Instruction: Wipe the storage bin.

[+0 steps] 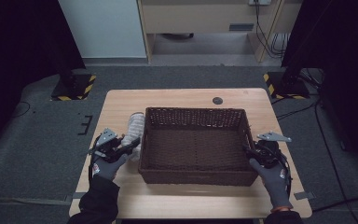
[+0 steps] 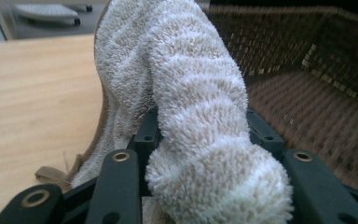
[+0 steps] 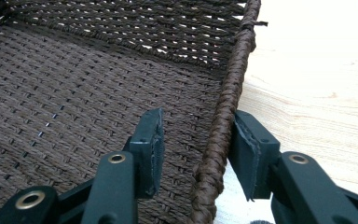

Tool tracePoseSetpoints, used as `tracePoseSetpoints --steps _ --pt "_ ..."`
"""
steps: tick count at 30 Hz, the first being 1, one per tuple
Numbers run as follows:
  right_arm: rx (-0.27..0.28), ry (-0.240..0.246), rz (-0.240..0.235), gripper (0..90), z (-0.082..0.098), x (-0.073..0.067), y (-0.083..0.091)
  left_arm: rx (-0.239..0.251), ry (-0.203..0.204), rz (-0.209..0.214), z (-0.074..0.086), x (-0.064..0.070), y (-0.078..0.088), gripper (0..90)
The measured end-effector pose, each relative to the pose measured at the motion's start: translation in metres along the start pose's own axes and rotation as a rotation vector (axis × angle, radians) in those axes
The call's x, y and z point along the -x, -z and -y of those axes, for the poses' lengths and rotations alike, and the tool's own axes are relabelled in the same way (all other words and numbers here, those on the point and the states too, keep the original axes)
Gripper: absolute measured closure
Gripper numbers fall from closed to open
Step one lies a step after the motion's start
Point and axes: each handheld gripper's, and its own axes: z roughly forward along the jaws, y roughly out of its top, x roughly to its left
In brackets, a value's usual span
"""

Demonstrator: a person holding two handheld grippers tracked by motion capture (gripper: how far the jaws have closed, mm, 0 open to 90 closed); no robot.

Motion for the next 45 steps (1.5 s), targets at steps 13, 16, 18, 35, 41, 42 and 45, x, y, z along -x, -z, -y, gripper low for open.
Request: tracePoseSetpoints --steps 13,16,18,35,41,42,45 --pt "0.001 -0.001 -0.01 54.9 0.0 0.001 0.0 -0.231 -0.097 -0.04 0.028 0.001 -0.034 55.2" --pt "0.002 0.001 -0.01 54.8 0.0 0.001 0.0 -0.237 -0.096 -0.044 0.028 0.001 -0.034 55.2" --pt "0.002 -0.002 -0.01 54.8 0.001 0.001 0.0 -0.208 -0.076 -0.039 0.025 -0.001 -0.027 55.1" --pt "0.013 -0.022 0.009 55.1 0.001 -0.004 -0.002 0.035 -0.026 0.009 -0.005 0.008 0.012 55.5" --pt "0.011 0.0 0.032 53.7 0.0 -0.01 -0.004 0.031 -0.005 0.003 -0.001 0.0 0.01 55.3" --pt "0.012 -0.007 0.026 53.3 0.0 -0.009 -0.004 0.019 -0.012 0.003 0.002 0.001 0.011 55.3" --pt "0.012 -0.01 0.01 52.1 0.0 -0.008 -0.003 -0.012 -0.03 0.005 0.01 0.006 0.015 55.2"
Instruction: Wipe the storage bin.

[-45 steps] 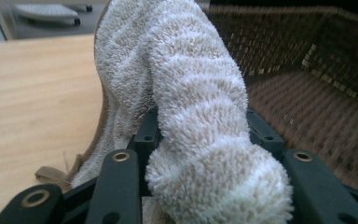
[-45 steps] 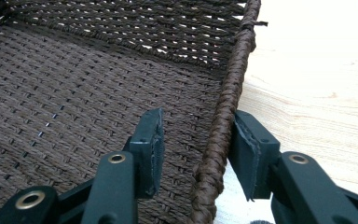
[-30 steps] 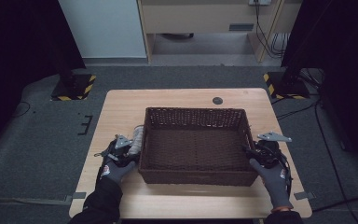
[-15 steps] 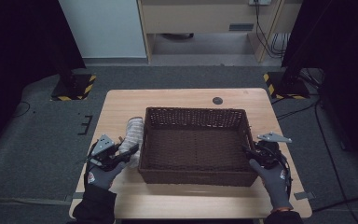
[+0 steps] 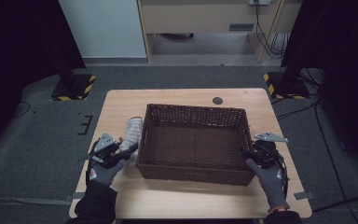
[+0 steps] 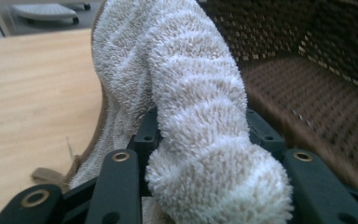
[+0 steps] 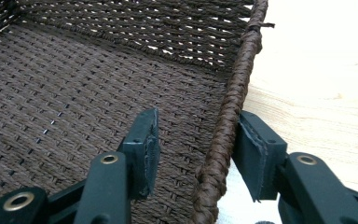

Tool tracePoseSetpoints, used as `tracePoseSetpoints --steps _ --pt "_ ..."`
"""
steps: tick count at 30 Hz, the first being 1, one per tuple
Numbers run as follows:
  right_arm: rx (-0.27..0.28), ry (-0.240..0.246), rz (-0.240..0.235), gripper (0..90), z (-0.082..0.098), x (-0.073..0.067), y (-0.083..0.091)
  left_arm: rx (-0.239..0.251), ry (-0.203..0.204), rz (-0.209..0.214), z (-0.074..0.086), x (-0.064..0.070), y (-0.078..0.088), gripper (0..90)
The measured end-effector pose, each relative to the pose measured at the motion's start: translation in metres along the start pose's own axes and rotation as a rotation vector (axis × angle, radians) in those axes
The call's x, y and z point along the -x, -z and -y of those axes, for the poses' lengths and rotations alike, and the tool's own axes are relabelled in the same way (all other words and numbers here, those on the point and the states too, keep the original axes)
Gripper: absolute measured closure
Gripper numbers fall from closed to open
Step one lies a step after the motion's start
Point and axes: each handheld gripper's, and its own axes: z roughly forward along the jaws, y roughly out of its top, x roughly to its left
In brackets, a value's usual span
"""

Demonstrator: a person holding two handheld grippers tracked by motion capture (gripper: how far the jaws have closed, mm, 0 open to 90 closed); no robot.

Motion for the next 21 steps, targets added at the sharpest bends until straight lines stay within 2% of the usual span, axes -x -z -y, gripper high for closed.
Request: tracePoseSetpoints --steps 4,9,11,14,16,18,21 --pt "0.005 -0.003 -0.017 49.8 0.0 0.002 0.001 -0.038 -0.015 -0.001 0.008 0.004 -0.002 55.0" --pt "0.013 0.0 -0.03 47.4 0.0 0.003 0.002 -0.178 -0.074 -0.013 0.023 0.007 -0.021 55.0" --pt "0.013 0.002 -0.032 46.8 0.0 0.003 0.002 -0.207 -0.085 -0.017 0.027 0.007 -0.026 55.0" --pt "0.012 0.004 -0.034 45.6 0.0 0.004 0.002 -0.197 -0.061 -0.01 0.027 0.004 -0.024 54.9" --pt "0.011 0.005 -0.037 45.2 0.0 0.004 0.002 -0.18 -0.058 -0.01 0.025 0.002 -0.018 54.9" --pt "0.019 0.006 -0.036 43.4 0.0 0.004 0.003 -0.136 -0.039 -0.006 0.021 0.0 -0.009 55.0" --pt "0.046 0.017 -0.03 42.9 -0.001 0.005 0.01 -0.038 -0.001 0.011 0.013 0.0 0.009 54.9"
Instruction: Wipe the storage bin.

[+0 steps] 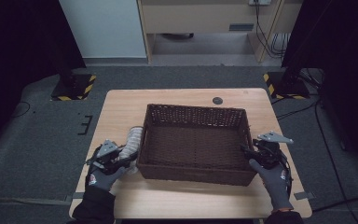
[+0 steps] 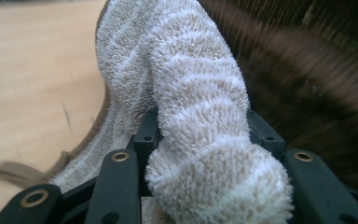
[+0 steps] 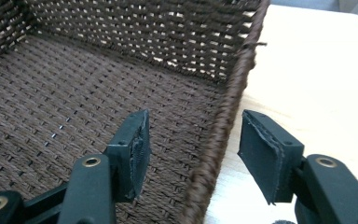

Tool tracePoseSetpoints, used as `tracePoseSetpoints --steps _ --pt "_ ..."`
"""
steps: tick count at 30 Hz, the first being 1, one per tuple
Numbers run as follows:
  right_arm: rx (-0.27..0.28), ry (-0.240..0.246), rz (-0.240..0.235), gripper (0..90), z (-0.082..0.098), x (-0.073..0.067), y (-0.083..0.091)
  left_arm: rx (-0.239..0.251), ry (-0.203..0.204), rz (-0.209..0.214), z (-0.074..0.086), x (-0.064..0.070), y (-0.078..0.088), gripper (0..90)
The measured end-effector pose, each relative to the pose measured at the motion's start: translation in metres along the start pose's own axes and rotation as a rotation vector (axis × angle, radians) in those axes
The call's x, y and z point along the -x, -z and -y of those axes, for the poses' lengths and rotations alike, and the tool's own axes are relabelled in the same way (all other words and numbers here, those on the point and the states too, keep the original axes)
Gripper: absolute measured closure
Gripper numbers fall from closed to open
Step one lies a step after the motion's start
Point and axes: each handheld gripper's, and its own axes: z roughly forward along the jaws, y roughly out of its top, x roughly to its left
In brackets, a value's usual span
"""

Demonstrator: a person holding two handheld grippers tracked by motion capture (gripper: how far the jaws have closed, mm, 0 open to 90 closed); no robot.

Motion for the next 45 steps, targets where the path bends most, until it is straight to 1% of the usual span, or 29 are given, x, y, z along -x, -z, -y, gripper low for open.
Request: tracePoseSetpoints --steps 2,3,4,6,8,13,15,19,21,22,24,27,31,33,34,36,39,40,43,45 --pt "0.007 -0.002 0.001 42.8 0.0 0.003 0.004 0.053 -0.001 0.024 -0.004 0.002 0.012 54.9" --pt "0.01 -0.005 -0.005 42.9 0.001 0.004 0.005 0.072 -0.001 0.032 -0.005 0.004 0.017 54.9" --pt "0.011 -0.009 -0.012 43.3 0.001 0.006 0.006 0.085 -0.005 0.045 -0.006 0.006 0.021 54.9" --pt "0.005 -0.004 -0.022 45.1 0.002 0.007 0.007 0.086 -0.019 0.057 -0.005 0.009 0.025 54.9" --pt "0.001 -0.002 -0.028 46.5 0.002 0.006 0.007 0.065 -0.035 0.064 -0.001 0.011 0.023 54.9" --pt "-0.001 -0.001 -0.038 48.5 0.002 0.006 0.007 -0.007 -0.049 0.062 0.007 0.011 0.012 54.9" --pt "0.0 -0.004 -0.04 49.1 0.002 0.006 0.008 -0.045 -0.056 0.059 0.012 0.011 0.007 54.9" --pt "0.002 -0.004 -0.042 50.0 0.002 0.006 0.008 -0.146 -0.084 0.052 0.024 0.014 -0.005 54.9" --pt "0.001 -0.003 -0.044 50.2 0.003 0.006 0.008 -0.173 -0.087 0.045 0.027 0.015 -0.009 54.9" --pt "0.001 -0.002 -0.046 50.1 0.003 0.005 0.008 -0.176 -0.084 0.047 0.028 0.014 -0.009 54.9" --pt "0.0 -0.003 -0.047 50.0 0.003 0.005 0.008 -0.165 -0.069 0.045 0.027 0.013 -0.006 54.9" --pt "-0.001 0.0 -0.051 49.4 0.003 0.005 0.009 -0.113 -0.044 0.045 0.023 0.011 0.004 55.0" --pt "0.002 -0.003 -0.055 48.3 0.004 0.005 0.009 0.004 -0.025 0.058 0.014 0.013 0.025 55.0" --pt "0.003 -0.001 -0.055 48.1 0.004 0.005 0.009 0.067 -0.015 0.083 0.01 0.016 0.036 54.9" --pt "0.002 -0.001 -0.056 48.0 0.004 0.005 0.009 0.085 -0.026 0.087 0.009 0.018 0.039 54.9" --pt "0.0 0.001 -0.059 47.8 0.004 0.005 0.009 0.079 -0.051 0.087 0.009 0.023 0.04 54.9" --pt "0.003 0.0 -0.057 48.0 0.004 0.004 0.009 0.047 -0.055 0.086 0.014 0.025 0.036 54.8" --pt "0.004 0.001 -0.057 48.0 0.004 0.004 0.009 0.028 -0.054 0.084 0.017 0.025 0.034 54.8" --pt "0.002 0.0 -0.062 47.9 0.005 0.005 0.009 -0.031 -0.072 0.076 0.023 0.027 0.028 54.8" --pt "0.004 -0.001 -0.06 48.1 0.005 0.004 0.009 -0.066 -0.072 0.072 0.027 0.028 0.023 54.8"
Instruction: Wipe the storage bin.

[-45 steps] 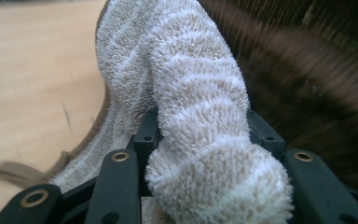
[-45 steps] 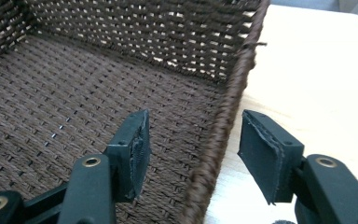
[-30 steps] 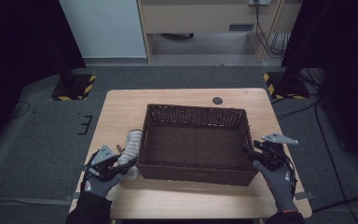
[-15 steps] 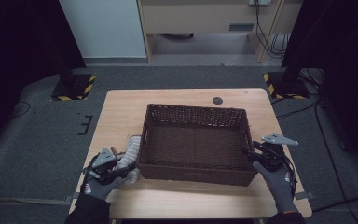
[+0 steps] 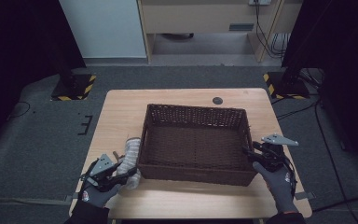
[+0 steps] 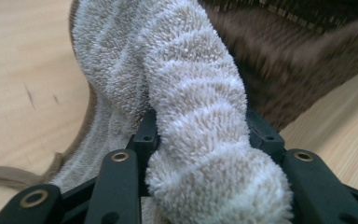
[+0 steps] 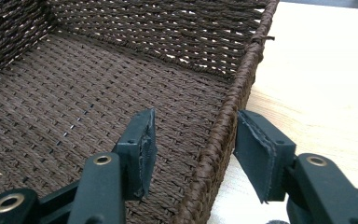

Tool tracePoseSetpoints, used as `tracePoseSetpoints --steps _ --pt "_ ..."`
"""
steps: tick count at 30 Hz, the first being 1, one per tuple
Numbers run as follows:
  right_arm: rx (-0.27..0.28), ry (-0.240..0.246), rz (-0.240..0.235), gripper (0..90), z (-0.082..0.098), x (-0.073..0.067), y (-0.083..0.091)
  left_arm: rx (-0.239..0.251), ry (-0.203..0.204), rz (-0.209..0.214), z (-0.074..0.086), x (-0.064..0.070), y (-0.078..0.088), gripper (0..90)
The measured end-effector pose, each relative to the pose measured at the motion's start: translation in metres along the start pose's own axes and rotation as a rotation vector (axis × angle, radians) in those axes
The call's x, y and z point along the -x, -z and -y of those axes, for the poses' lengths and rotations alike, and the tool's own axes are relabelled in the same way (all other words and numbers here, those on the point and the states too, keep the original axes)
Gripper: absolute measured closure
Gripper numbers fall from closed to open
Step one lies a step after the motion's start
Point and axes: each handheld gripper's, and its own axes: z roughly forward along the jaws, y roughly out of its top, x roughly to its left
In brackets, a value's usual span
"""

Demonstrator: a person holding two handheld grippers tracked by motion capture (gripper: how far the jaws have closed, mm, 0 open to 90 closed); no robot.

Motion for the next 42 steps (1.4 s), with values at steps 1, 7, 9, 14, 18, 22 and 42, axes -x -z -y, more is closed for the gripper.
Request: tracePoseSetpoints --steps 1,7,9,14,18,22,42 --pt "0.0 0.002 0.001 48.1 0.0 0.0 0.0 -0.023 0.004 -0.001 0.002 0.0 -0.003 54.8" --pt "-0.015 0.011 0.004 46.4 0.001 -0.003 -0.002 -0.125 -0.007 -0.013 0.01 0.001 -0.014 54.7" --pt "-0.013 0.01 0.002 46.3 0.001 -0.002 -0.002 -0.099 0.005 -0.01 0.009 0.0 -0.009 54.8" --pt "-0.011 0.008 0.002 46.3 0.001 -0.002 -0.002 0.039 0.044 -0.005 0.0 -0.002 0.015 54.9" --pt "-0.009 0.01 0.001 45.9 0.001 -0.002 -0.002 0.139 0.03 0.019 -0.007 0.007 0.035 54.9" --pt "-0.009 0.008 0.0 45.9 0.001 -0.002 -0.002 0.096 0.021 0.014 -0.002 0.015 0.028 54.6" --pt "-0.008 -0.003 -0.005 45.1 0.002 -0.001 -0.003 0.0 0.07 -0.079 0.001 0.006 0.017 54.5"
